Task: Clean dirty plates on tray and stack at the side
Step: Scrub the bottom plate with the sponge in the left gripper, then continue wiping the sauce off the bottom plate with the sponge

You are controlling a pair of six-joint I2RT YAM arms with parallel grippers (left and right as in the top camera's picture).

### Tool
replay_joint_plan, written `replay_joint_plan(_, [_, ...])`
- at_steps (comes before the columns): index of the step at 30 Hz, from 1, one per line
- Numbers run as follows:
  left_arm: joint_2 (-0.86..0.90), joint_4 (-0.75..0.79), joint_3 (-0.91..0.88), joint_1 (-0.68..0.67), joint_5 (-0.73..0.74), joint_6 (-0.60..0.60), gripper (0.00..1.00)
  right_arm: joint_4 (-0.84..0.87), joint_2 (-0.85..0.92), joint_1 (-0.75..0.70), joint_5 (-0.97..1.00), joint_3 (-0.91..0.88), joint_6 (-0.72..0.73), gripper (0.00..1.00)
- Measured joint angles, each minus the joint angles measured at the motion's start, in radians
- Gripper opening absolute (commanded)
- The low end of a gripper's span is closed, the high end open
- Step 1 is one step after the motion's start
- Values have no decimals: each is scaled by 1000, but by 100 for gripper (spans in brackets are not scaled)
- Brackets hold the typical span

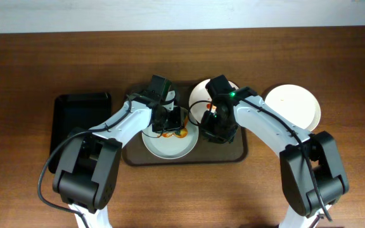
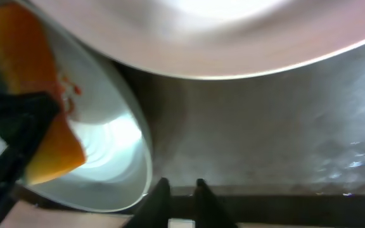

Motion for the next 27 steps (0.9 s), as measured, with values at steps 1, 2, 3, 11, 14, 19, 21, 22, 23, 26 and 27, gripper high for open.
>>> replay_joint_plan(1, [0,0,0,-1,0,0,0,5,0,0,-12,0,2,11])
replay_joint_plan(2, [0,0,0,-2,3,0,0,7,0,0,-19,0,3,11])
replay_joint_plan(3, [0,0,0,-4,4,0,0,10,0,0,-27,0,3,12])
replay_joint_plan(11, [1,0,0,-31,8,-8,0,26,1,0,-40,0,3,12])
replay_joint_plan(14, [2,-3,0,-32,-2,-22,0,26,1,0,-40,0,3,11])
replay_joint_plan(19, [2,-12,0,-32,-13,-35,0,26,2,0,-48,0,4,11])
replay_joint_plan(21, [2,-15,0,-35,-16,-35,0,30,2,0,-48,0,3,11])
replay_joint_plan(22, [2,-15,0,-36,-16,-35,0,34,2,0,-48,0,6,11])
replay_joint_plan(23, [2,-15,0,-38,-16,-35,0,37,2,0,-51,0,7,12])
replay_joint_plan(26, [2,2,-14,-43,-25,-39,0,44,2,0,-55,0,11,13])
replay_joint_plan(27, [2,4,-20,-45,-31,-39,0,45,2,0,-55,0,11,13])
